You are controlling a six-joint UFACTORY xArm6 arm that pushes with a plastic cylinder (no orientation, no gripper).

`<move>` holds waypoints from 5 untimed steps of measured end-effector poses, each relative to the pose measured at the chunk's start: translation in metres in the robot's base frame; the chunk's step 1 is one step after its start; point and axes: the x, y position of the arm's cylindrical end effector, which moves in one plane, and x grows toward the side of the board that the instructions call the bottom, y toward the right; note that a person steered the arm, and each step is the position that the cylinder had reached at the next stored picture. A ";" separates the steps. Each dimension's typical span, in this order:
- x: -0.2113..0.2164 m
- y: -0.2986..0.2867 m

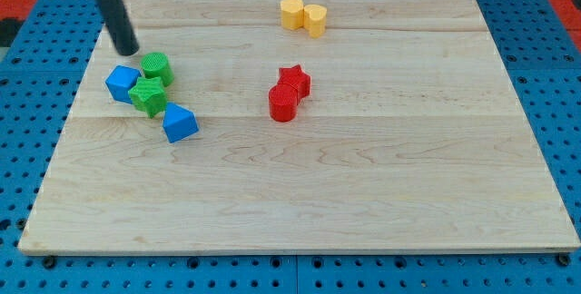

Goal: Move red blocks to the center of the board

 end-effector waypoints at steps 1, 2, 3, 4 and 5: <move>0.040 -0.007; 0.080 0.006; 0.118 0.045; 0.138 0.037; 0.150 0.023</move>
